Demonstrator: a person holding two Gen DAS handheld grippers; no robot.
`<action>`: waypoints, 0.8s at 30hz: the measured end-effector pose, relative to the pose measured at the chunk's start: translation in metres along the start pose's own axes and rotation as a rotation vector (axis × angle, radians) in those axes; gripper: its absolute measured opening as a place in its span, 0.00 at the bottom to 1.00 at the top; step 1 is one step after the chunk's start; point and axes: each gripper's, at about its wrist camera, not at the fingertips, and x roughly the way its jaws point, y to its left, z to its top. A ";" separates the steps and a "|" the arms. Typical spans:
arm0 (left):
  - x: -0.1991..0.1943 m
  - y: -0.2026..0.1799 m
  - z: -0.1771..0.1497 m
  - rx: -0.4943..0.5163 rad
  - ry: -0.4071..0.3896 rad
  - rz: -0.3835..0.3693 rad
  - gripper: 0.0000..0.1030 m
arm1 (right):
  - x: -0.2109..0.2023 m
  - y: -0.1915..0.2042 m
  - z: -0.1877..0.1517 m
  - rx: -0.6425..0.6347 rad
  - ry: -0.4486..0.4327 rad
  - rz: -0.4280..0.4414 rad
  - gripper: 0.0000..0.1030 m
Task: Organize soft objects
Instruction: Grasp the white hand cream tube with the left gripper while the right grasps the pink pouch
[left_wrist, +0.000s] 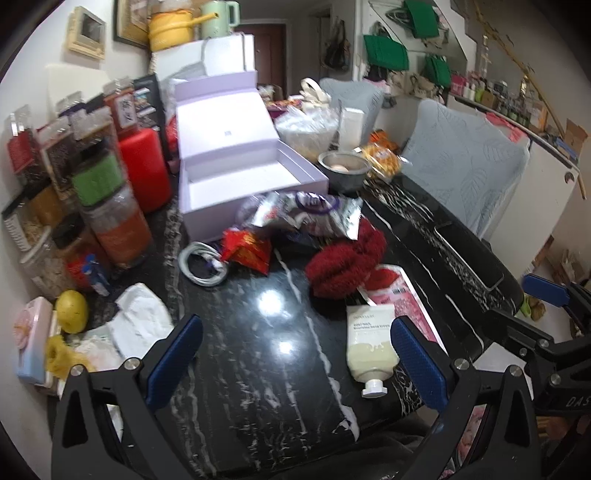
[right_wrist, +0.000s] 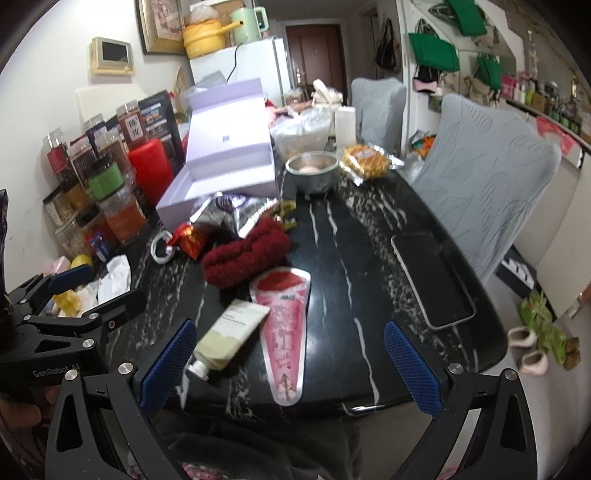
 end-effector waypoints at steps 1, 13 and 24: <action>0.005 -0.002 -0.001 0.006 0.008 -0.008 1.00 | 0.005 -0.003 -0.002 0.000 0.011 0.006 1.00; 0.076 -0.044 -0.015 0.102 0.189 -0.076 0.95 | 0.044 -0.046 -0.013 0.048 0.082 0.041 1.00; 0.108 -0.058 -0.023 0.138 0.266 -0.106 0.63 | 0.061 -0.052 -0.011 0.027 0.110 0.064 1.00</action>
